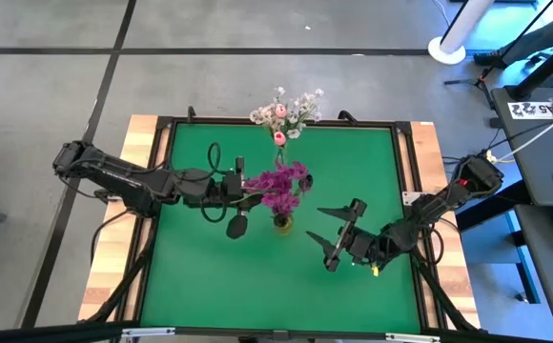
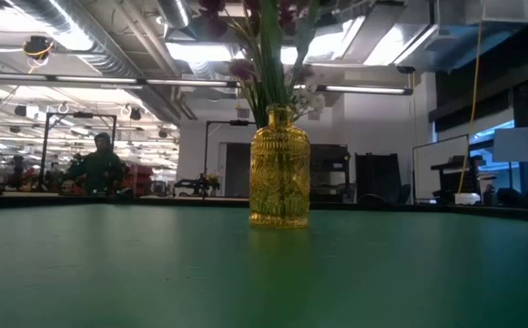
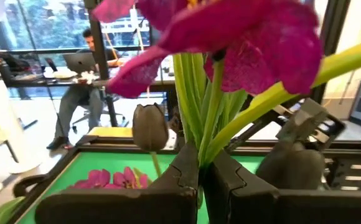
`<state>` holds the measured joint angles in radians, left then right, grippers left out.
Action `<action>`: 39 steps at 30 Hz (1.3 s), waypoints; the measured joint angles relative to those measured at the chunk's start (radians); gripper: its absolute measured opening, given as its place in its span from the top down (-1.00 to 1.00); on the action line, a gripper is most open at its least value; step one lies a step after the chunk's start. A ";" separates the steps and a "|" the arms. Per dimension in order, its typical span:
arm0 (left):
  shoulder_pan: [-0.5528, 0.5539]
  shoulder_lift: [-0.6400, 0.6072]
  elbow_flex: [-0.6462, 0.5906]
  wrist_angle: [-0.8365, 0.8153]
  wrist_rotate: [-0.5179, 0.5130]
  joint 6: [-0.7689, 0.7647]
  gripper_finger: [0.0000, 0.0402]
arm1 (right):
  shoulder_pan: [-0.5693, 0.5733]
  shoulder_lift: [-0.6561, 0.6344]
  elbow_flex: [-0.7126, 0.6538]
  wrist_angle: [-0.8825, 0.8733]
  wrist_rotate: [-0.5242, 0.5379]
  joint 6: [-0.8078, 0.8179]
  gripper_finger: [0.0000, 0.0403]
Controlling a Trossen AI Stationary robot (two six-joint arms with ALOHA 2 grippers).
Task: Sort flowers into vase by color
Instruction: Put the violet flower into the yellow transparent vase
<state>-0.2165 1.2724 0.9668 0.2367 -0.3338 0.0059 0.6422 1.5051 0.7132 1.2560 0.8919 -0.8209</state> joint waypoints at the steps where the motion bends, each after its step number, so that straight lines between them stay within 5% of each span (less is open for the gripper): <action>1: 0.000 0.000 0.000 0.002 0.008 -0.001 1.00 | 0.000 0.000 0.000 0.004 0.004 -0.002 -0.46; 39: 0.032 0.085 -0.001 -0.077 0.071 -0.094 1.00 | 0.000 0.000 0.000 0.028 0.052 -0.045 -0.46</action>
<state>-0.1844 1.3575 0.9661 0.1595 -0.2630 -0.0884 0.6422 1.5055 0.7128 1.2839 0.9436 -0.8658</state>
